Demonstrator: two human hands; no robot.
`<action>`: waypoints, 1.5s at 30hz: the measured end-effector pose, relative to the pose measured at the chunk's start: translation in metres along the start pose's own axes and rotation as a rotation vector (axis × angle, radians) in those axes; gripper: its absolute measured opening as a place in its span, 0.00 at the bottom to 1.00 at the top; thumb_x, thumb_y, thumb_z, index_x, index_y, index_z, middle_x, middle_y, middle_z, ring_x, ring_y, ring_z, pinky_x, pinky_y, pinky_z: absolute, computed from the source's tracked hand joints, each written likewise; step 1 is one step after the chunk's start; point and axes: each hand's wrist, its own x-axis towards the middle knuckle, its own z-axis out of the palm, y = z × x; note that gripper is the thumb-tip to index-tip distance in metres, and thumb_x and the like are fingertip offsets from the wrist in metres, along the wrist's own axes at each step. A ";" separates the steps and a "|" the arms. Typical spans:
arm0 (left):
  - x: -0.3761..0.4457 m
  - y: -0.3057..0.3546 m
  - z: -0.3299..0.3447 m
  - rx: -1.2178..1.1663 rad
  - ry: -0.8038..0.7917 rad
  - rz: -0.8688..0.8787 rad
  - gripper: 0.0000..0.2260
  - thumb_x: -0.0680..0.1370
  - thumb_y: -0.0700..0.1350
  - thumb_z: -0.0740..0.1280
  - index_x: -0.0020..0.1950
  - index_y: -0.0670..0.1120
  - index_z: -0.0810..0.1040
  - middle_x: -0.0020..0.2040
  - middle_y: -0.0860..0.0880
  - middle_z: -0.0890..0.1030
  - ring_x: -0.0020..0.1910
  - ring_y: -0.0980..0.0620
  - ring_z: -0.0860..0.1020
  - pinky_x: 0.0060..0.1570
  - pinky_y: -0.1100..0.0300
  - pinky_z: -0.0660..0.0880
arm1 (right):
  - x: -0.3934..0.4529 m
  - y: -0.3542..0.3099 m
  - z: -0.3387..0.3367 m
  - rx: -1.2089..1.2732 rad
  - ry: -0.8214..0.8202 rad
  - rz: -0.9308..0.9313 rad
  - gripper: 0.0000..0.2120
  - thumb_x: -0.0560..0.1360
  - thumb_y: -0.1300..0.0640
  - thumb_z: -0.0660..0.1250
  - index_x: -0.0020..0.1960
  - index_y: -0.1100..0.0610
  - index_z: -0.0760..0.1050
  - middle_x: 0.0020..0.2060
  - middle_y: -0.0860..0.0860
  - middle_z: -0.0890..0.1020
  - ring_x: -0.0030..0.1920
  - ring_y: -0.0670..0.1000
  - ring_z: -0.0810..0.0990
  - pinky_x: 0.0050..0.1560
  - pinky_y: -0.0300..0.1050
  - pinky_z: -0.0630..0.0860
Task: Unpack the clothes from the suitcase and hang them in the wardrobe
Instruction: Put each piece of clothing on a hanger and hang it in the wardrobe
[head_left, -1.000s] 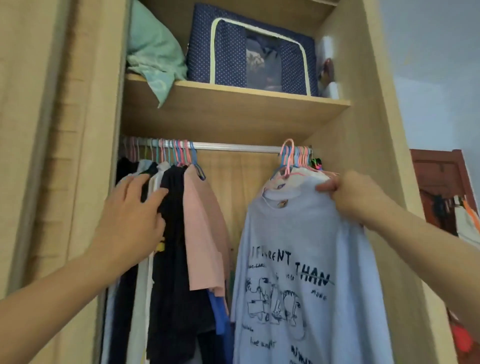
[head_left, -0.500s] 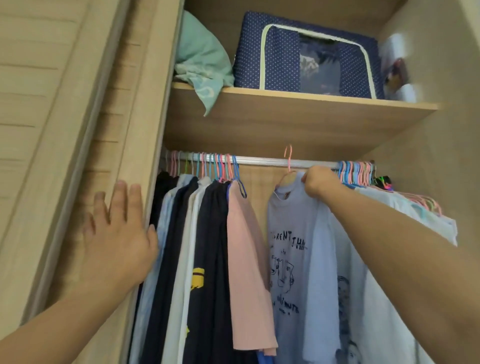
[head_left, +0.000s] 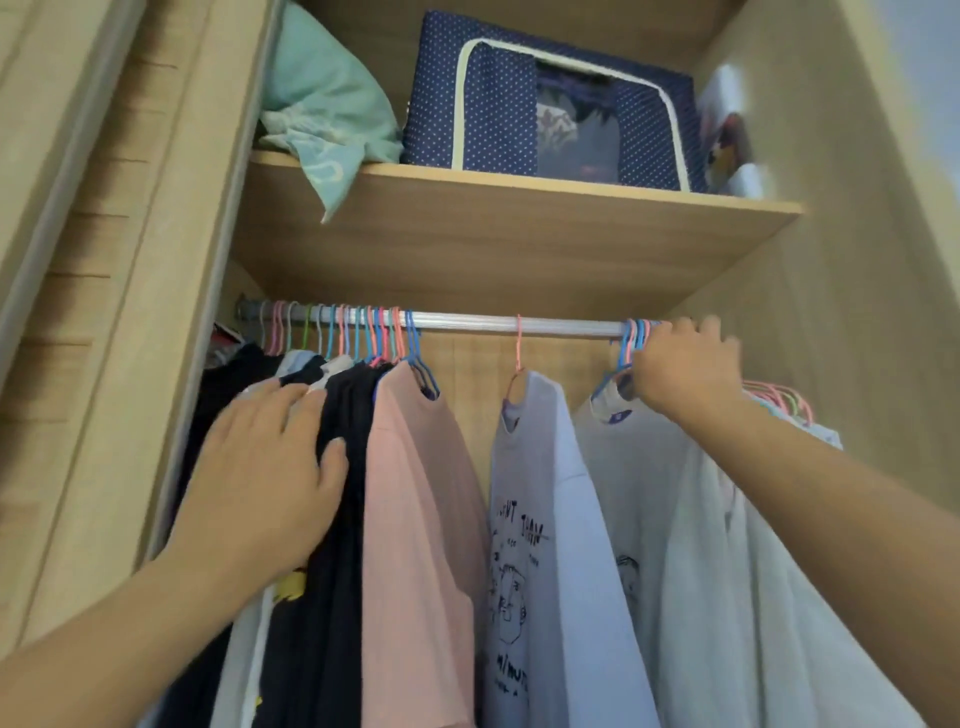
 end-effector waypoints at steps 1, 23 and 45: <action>0.015 0.012 0.006 -0.041 -0.051 -0.021 0.28 0.78 0.55 0.55 0.69 0.39 0.76 0.66 0.39 0.77 0.69 0.38 0.72 0.69 0.42 0.68 | -0.001 0.019 0.002 -0.093 -0.089 0.109 0.17 0.77 0.51 0.63 0.63 0.57 0.73 0.61 0.58 0.75 0.62 0.61 0.70 0.59 0.52 0.69; 0.127 0.093 0.030 -0.132 -0.454 -0.427 0.10 0.82 0.50 0.63 0.52 0.42 0.74 0.60 0.39 0.79 0.60 0.37 0.77 0.53 0.51 0.72 | -0.023 -0.011 -0.013 0.797 -0.448 -0.019 0.26 0.83 0.40 0.51 0.74 0.54 0.66 0.69 0.54 0.70 0.62 0.61 0.73 0.43 0.59 0.84; 0.109 0.089 0.031 -0.182 -0.540 -0.207 0.13 0.74 0.38 0.64 0.55 0.44 0.84 0.56 0.40 0.83 0.58 0.36 0.79 0.53 0.51 0.76 | -0.031 -0.045 0.005 0.484 -0.243 -0.138 0.19 0.78 0.59 0.62 0.69 0.58 0.70 0.64 0.61 0.75 0.64 0.62 0.75 0.58 0.50 0.73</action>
